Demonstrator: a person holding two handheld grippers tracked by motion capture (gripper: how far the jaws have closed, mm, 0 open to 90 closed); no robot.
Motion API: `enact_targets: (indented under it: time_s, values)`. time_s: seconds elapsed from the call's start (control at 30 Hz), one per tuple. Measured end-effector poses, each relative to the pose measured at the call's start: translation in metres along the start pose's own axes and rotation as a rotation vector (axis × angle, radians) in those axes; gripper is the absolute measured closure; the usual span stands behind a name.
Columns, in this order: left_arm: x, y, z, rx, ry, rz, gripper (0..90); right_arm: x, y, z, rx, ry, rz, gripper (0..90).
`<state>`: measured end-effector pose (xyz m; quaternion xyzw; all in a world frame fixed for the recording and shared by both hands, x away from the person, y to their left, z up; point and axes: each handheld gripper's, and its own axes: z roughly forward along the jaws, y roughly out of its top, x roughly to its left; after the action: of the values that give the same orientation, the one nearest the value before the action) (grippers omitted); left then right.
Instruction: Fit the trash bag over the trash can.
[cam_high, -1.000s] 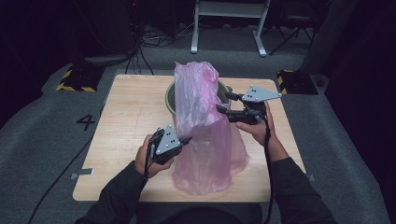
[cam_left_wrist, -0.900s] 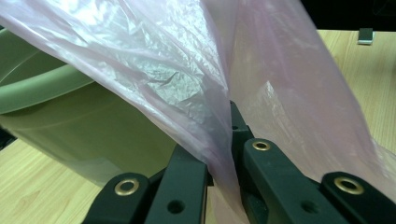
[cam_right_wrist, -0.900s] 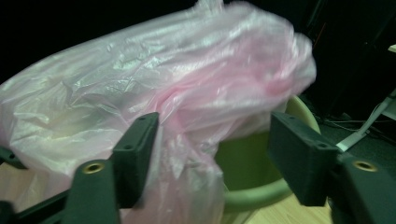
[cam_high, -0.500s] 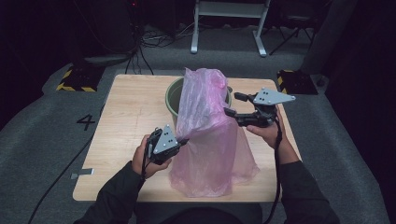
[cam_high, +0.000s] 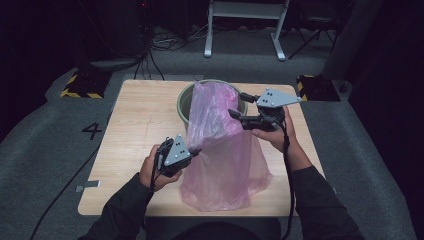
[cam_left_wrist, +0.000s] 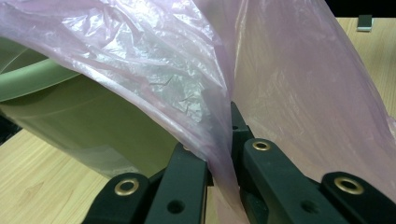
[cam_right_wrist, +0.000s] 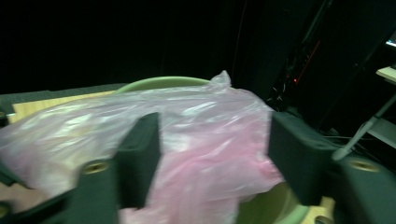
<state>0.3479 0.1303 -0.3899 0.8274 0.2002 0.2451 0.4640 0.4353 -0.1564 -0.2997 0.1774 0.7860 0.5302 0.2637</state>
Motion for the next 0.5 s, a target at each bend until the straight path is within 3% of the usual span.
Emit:
enact_targets:
  time_s: [0.17, 0.27, 0.33, 0.37, 0.43, 0.5]
  values:
    - [0.003, 0.0, -0.003, -0.005, 0.004, 0.006, 89.5, -0.019, 0.007, 0.014, 0.076, 0.047, 0.004, 60.3]
    - [0.004, 0.001, -0.004, -0.01, 0.009, 0.004, 89.5, -0.024, 0.008, 0.024, 0.122, 0.064, 0.004, 64.4]
    - [0.006, 0.0, -0.007, -0.018, 0.013, 0.002, 89.4, -0.026, 0.009, 0.042, 0.207, 0.088, -0.018, 70.6]
    - [0.006, 0.0, -0.007, -0.018, 0.013, 0.002, 89.3, -0.026, 0.009, 0.042, 0.207, 0.088, -0.018, 70.6]
    - [0.008, 0.001, -0.009, -0.03, 0.019, -0.004, 89.1, -0.027, 0.008, 0.058, 0.296, 0.144, -0.013, 76.4]
    - [0.009, 0.001, -0.01, -0.037, 0.021, -0.01, 88.9, -0.026, 0.007, 0.062, 0.321, 0.155, -0.02, 77.2]
